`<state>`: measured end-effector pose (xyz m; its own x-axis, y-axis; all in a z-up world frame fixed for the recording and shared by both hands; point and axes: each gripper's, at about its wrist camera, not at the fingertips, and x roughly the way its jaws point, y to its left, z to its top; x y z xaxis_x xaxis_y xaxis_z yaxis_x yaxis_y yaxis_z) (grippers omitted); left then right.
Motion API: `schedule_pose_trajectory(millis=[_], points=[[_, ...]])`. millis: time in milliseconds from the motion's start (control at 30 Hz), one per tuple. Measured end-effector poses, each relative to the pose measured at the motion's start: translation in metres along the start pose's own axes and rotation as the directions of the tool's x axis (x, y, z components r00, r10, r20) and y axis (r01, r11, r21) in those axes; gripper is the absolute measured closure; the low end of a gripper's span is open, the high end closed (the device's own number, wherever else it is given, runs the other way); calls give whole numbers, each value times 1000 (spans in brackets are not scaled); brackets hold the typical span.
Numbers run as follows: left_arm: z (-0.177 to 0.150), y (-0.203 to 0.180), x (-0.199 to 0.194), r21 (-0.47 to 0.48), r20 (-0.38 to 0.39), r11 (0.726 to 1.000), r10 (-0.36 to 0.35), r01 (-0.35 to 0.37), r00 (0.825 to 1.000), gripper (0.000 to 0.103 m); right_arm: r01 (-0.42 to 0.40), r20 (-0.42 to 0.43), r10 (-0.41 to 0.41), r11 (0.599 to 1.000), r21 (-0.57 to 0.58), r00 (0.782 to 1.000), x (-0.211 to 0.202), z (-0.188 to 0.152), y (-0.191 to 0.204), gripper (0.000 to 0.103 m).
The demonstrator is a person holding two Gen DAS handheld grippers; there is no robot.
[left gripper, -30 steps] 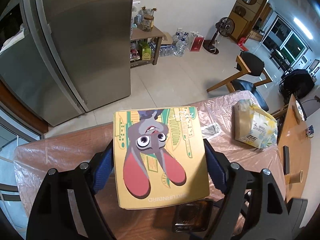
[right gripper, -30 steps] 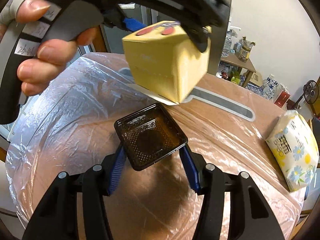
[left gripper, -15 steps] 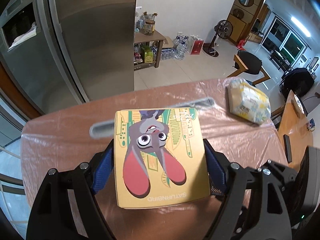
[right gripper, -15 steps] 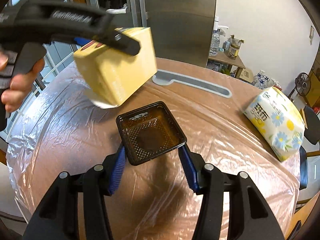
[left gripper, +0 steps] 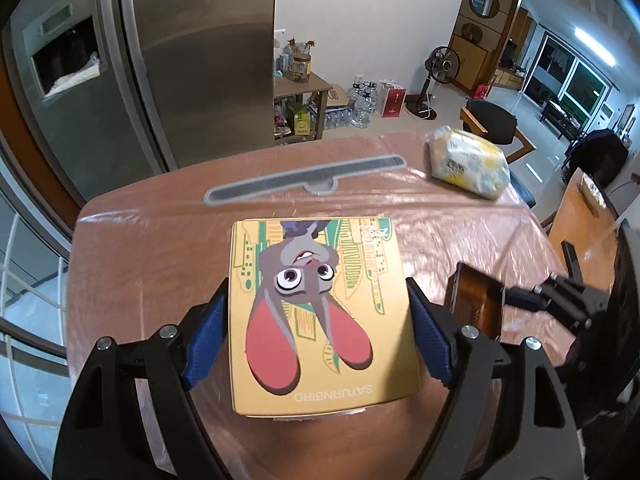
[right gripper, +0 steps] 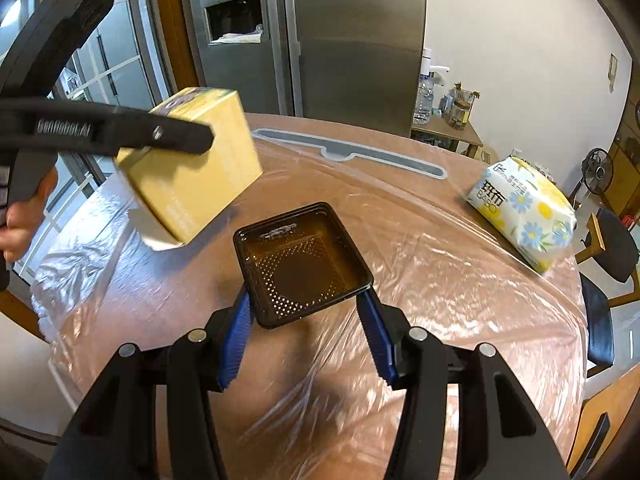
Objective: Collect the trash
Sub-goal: 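Carry the yellow rabbit box and dark tray down over the black bin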
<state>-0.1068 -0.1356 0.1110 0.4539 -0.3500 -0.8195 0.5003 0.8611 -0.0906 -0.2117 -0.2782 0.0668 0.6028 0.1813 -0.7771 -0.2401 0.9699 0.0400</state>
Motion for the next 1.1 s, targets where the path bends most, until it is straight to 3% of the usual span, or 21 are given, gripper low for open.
schedule_pose_trajectory(millis=[333,767,1100], points=[[-64,-13,-40,-12,21,1000,14,-14,1000,21,-1,9,1,1000,-30,1000,-40,-34,20,52],[-115,-27,-72,-41,34,999,26,-25,999,21,70,7,-70,997,-33,998,-72,-62,36,52],[-146,-48,-100,-22,54,1000,5,-4,999,21,11,35,-10,1000,-20,999,-105,-82,41,52]])
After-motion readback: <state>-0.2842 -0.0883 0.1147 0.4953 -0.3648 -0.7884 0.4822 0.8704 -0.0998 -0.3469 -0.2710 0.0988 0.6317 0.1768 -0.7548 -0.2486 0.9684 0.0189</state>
